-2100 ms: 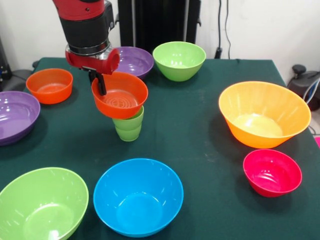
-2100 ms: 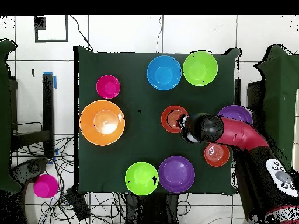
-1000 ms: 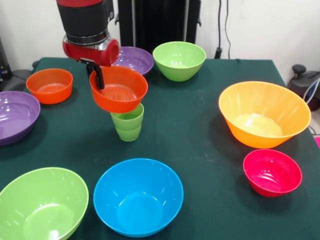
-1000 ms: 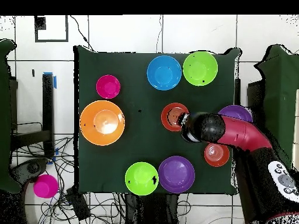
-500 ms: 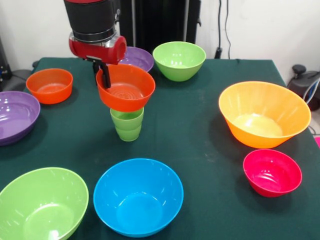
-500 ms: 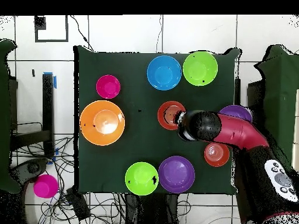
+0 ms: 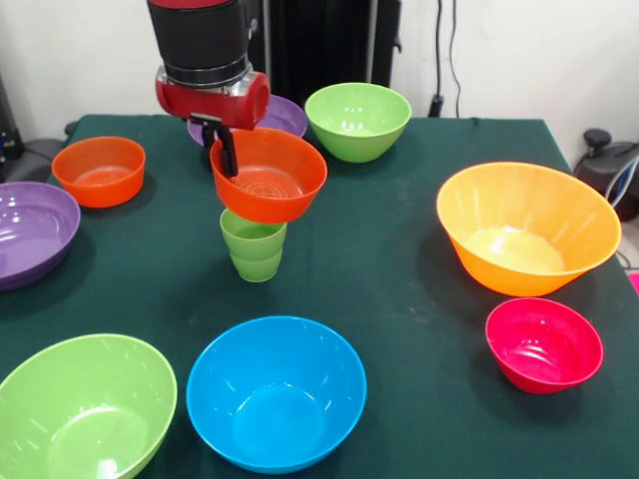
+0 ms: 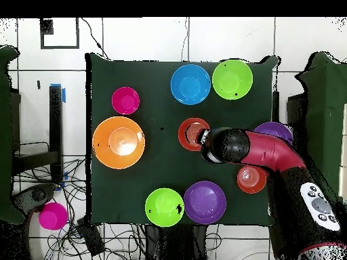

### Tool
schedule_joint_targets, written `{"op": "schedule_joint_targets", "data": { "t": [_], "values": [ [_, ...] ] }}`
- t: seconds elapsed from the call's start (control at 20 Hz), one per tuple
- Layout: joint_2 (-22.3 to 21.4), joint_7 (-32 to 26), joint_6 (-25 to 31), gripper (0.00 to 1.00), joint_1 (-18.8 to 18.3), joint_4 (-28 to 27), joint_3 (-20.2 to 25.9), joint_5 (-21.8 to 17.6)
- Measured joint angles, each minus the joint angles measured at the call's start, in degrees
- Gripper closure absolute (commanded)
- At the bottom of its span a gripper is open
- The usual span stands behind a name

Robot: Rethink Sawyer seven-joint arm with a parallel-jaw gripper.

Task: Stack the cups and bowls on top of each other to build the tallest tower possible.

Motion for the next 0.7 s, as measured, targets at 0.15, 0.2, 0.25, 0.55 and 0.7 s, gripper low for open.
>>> {"op": "schedule_joint_targets", "data": {
  "t": [0.15,0.2,0.25,0.55,0.7],
  "values": [
    [0.02,0.00,0.00,1.00,0.02,0.17,-0.01,0.00],
    [0.02,0.00,0.00,1.00,0.03,0.19,-0.01,0.01],
    [0.03,0.00,0.00,1.00,0.03,0.21,-0.01,0.01],
    [0.34,0.00,0.00,1.00,0.03,0.22,-0.02,-0.08],
    [0.41,0.00,0.00,1.00,0.02,0.21,-0.04,-0.10]
  ]
}}
